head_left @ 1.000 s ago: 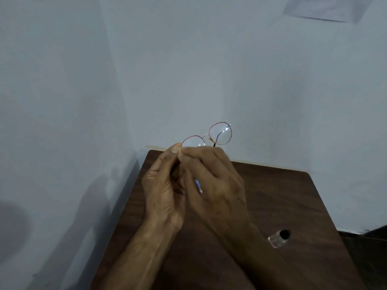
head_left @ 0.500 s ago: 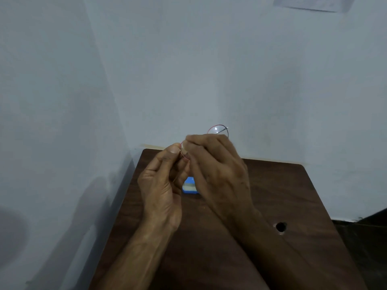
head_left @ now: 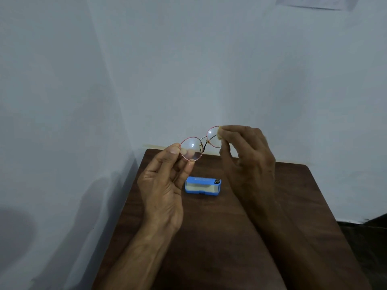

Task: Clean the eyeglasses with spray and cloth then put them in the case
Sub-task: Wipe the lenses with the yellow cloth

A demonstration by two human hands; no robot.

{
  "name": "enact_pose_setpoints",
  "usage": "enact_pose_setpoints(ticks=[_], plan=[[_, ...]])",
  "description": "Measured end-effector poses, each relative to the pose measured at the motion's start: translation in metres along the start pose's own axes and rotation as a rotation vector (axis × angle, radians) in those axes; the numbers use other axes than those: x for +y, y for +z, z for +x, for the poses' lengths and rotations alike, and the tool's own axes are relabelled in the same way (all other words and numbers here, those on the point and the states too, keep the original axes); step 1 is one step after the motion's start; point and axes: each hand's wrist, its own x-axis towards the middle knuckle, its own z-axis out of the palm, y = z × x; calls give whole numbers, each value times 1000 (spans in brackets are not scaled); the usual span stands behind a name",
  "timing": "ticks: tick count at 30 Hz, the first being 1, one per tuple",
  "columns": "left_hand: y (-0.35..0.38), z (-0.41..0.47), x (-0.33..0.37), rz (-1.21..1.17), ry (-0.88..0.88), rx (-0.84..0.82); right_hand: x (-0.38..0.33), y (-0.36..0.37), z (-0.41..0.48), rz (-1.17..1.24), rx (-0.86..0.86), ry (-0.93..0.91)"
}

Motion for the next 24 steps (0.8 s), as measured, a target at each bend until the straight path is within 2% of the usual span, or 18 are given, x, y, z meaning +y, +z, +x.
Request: enact_pose_setpoints(ticks=[4,8,13,24], plan=[[0,0,-2,-11,-5,25,-9,3,-16,35,-97,-40],[1,-1,-3,-8,-19,32,4,-1,-9,15,-32,20],[3,0,-3,-20,-18,46,0,-4,-18,39,-103,-41],[5,-7,-2,-34,-23,62,6,-8,-11,40,-43,-10]])
